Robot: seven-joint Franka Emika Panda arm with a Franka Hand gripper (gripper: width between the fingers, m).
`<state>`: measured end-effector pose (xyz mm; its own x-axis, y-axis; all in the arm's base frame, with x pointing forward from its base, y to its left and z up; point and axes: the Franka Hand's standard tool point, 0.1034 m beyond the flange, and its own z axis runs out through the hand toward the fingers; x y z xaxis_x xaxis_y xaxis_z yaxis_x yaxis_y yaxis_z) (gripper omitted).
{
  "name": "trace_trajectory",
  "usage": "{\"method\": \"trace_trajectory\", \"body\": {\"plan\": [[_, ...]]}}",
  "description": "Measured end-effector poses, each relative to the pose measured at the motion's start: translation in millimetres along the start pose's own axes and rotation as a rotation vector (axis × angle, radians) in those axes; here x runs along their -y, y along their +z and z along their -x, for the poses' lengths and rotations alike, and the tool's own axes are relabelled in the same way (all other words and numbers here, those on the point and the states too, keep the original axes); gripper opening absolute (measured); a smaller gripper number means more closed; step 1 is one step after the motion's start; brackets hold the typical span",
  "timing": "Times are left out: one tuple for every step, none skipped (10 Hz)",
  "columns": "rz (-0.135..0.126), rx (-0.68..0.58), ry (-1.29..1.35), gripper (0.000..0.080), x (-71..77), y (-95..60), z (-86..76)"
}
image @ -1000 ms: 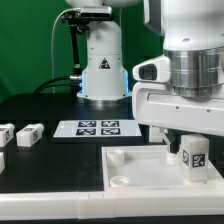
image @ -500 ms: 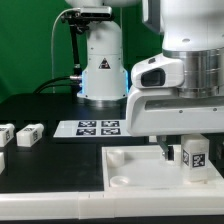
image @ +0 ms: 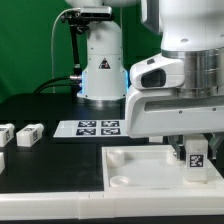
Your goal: Assemble one leg
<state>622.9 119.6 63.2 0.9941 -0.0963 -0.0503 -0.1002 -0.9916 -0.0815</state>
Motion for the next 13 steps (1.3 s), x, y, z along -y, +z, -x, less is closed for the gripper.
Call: {"method": "trace_trajectory", "body": {"plan": [[0.000, 0.000, 0.001, 0.0287, -0.1, 0.0, 0.0], [-0.003, 0.000, 0.121, 0.0287, 0.2, 0.0, 0.0], [-0.014, 0.002, 0.313, 0.0287, 0.0, 0.0, 0.0], [-0.015, 0.005, 0.513, 0.0287, 0.7, 0.1, 0.5], [-0.010, 0.004, 0.669, 0.0287, 1.3, 0.3, 1.1], [-0.009, 0.004, 0.753, 0.0287, 1.7, 0.4, 1.3], [-0.014, 0.008, 0.930, 0.0288, 2.1, 0.5, 1.4], [-0.016, 0.011, 1.052, 0.0288, 2.7, 0.7, 1.6], [-0.016, 0.012, 1.155, 0.0288, 3.3, 0.7, 1.6], [-0.016, 0.013, 1.205, 0.0297, 3.5, 0.7, 1.7], [-0.016, 0.013, 1.200, 0.0297, 3.7, 0.8, 1.8], [-0.016, 0.013, 1.155, 0.0474, 4.1, 0.8, 1.9], [-0.016, 0.014, 1.149, 0.0608, 7.3, 1.2, 2.9]]}}
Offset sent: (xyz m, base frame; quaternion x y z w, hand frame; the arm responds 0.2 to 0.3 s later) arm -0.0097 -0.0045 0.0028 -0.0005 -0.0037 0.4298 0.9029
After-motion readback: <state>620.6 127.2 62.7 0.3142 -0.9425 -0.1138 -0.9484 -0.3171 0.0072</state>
